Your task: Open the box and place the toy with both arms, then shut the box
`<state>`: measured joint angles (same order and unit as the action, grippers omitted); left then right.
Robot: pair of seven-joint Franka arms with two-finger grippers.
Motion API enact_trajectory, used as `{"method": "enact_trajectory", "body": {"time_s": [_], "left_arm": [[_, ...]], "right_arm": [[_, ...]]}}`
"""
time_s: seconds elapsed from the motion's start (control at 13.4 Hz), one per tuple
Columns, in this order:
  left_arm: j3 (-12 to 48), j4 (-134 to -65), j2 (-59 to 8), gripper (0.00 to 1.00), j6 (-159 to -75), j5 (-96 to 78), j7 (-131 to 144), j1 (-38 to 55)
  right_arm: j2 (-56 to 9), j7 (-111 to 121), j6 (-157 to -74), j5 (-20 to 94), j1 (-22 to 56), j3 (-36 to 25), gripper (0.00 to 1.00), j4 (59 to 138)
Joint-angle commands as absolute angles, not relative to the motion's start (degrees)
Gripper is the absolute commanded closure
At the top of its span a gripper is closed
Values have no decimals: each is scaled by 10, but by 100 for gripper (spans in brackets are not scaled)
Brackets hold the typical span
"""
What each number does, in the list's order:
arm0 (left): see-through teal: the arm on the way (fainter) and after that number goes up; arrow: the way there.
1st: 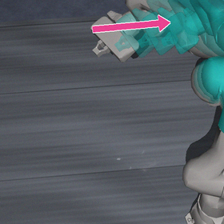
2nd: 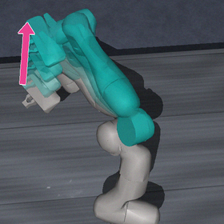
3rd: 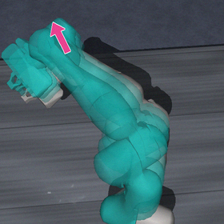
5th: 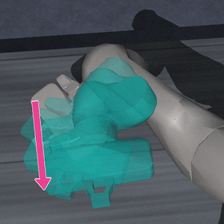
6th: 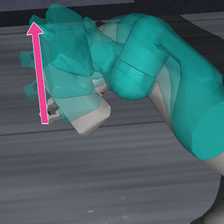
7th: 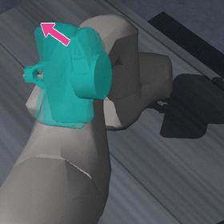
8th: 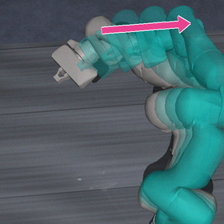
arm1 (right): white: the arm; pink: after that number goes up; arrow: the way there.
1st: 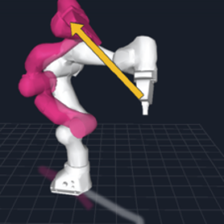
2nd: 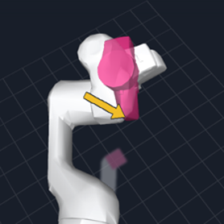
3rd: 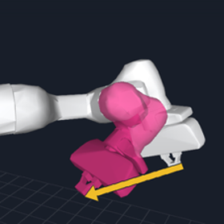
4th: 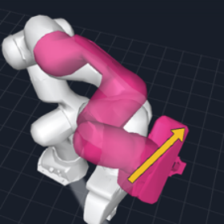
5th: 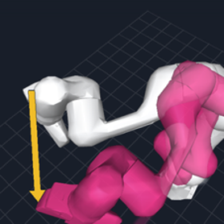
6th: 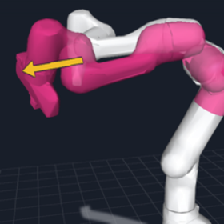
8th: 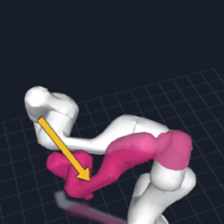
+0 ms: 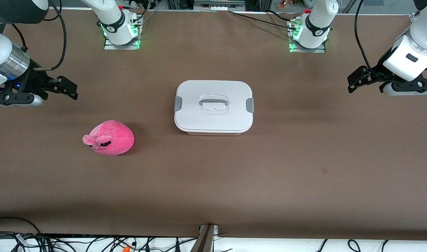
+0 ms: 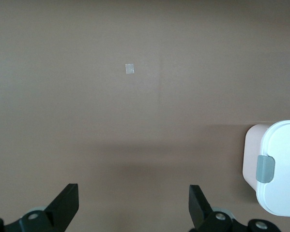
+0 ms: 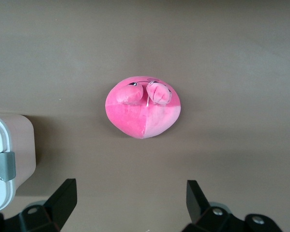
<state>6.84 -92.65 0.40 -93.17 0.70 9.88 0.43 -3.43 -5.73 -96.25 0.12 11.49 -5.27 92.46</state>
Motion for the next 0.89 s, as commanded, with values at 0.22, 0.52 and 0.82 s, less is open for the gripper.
{"method": "enact_trajectory", "body": {"time_s": [0.22,0.52,0.82], "left_arm": [[69,-909,-4,0,-913,-4,98,3],[70,-909,-4,0,-882,-5,96,4],[69,-908,-4,0,-865,-5,95,4]], "right_arm": [[-40,-64,-959,4,113,-51,0,910],[-40,-64,-959,4,113,-51,0,910],[-40,-64,-959,4,113,-51,0,910]]}}
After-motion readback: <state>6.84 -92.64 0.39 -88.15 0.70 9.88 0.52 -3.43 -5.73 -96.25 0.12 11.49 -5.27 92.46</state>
